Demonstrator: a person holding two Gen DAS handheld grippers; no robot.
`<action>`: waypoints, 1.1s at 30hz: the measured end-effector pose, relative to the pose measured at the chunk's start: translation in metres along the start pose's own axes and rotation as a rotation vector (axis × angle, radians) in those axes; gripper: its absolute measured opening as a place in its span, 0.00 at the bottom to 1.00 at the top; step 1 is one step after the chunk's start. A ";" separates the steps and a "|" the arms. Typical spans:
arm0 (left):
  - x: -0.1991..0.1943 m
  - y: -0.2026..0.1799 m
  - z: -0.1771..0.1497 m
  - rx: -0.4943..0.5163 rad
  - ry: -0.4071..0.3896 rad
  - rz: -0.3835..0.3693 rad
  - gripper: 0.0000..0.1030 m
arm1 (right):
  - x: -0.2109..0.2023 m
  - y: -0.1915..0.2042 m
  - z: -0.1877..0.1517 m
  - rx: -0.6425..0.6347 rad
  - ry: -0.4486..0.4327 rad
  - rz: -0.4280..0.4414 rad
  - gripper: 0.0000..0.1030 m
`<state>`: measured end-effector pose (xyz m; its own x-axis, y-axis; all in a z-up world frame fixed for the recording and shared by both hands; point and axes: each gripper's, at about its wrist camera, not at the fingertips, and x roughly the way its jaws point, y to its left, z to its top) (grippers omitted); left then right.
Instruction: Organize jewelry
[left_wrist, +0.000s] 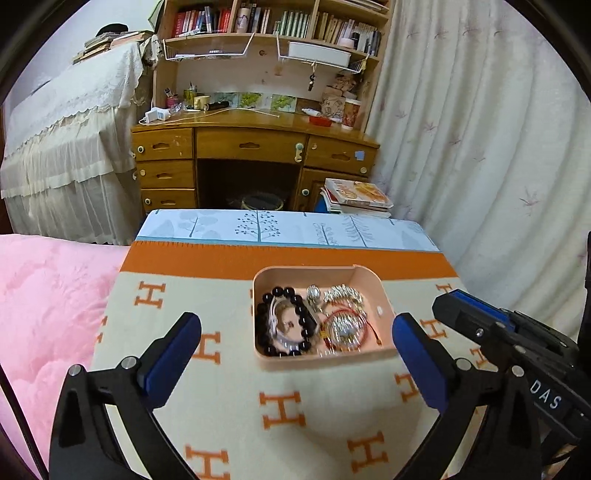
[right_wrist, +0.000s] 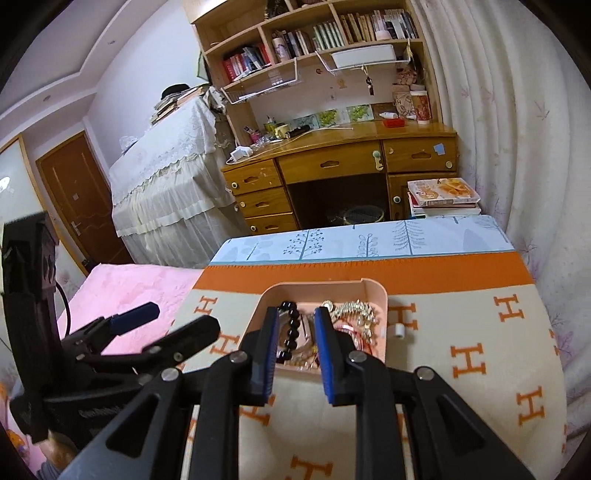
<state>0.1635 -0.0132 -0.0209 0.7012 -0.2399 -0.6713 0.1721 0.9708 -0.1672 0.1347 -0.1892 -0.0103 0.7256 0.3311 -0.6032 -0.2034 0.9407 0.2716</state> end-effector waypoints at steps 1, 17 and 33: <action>-0.006 -0.001 -0.003 0.001 -0.002 0.001 0.99 | -0.006 0.003 -0.004 -0.008 0.002 0.000 0.25; -0.119 -0.018 -0.087 0.005 0.054 0.065 0.99 | -0.114 0.045 -0.075 -0.049 -0.006 0.037 0.48; -0.169 -0.048 -0.123 0.028 0.000 0.216 0.99 | -0.169 0.060 -0.117 -0.053 -0.060 -0.020 0.52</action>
<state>-0.0481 -0.0190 0.0118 0.7236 -0.0267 -0.6897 0.0374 0.9993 0.0005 -0.0767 -0.1803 0.0204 0.7677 0.3088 -0.5615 -0.2217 0.9501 0.2194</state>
